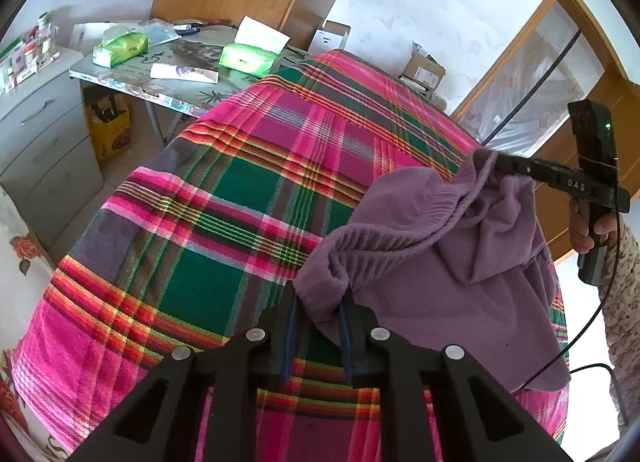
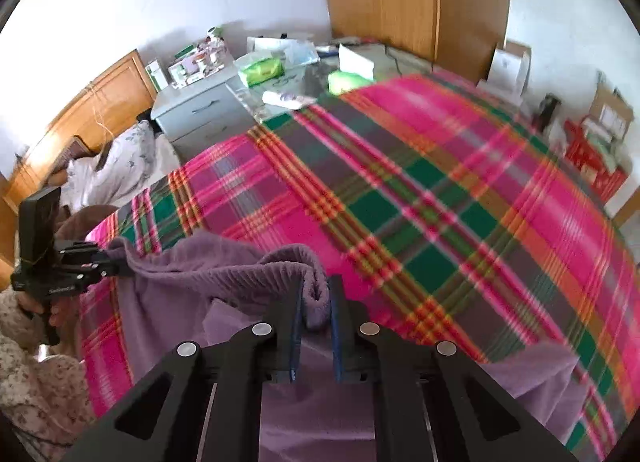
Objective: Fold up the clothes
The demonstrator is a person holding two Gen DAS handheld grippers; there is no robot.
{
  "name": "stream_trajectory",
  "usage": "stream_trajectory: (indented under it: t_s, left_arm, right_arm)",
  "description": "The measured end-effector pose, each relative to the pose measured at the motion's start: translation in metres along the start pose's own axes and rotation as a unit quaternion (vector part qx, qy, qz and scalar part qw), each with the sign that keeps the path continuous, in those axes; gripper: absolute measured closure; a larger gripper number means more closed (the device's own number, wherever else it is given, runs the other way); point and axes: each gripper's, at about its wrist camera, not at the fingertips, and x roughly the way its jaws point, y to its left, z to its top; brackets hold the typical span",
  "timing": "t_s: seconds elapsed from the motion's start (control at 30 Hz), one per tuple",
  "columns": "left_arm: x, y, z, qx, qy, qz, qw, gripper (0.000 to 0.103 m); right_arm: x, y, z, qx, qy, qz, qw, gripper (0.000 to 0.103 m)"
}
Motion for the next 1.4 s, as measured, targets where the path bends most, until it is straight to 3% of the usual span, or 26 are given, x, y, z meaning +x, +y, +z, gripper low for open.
stream_trajectory:
  t_s: [0.17, 0.37, 0.7, 1.03, 1.4]
  left_arm:
    - [-0.004, 0.008, 0.004, -0.021, -0.01, -0.01, 0.9997, 0.086]
    - [-0.011, 0.02, 0.009, -0.045, -0.022, -0.017, 0.9986, 0.087]
    - [-0.029, 0.033, 0.006, -0.073, -0.039, -0.03, 0.9962, 0.088]
    - [-0.033, 0.053, 0.003, -0.109, -0.035, -0.031, 0.9929, 0.089]
    - [-0.038, 0.071, -0.004, -0.127, -0.027, -0.018, 0.9914, 0.089]
  right_arm:
    - [0.003, 0.019, 0.029, -0.035, -0.035, -0.046, 0.998, 0.092]
    - [0.021, 0.035, 0.07, -0.074, -0.049, -0.071, 0.994, 0.092]
    - [0.062, 0.066, 0.109, -0.145, -0.042, -0.093, 0.984, 0.092]
    - [0.117, 0.098, 0.129, -0.211, -0.021, -0.114, 0.971, 0.092]
    - [0.166, 0.128, 0.144, -0.253, -0.013, -0.109, 0.961, 0.092]
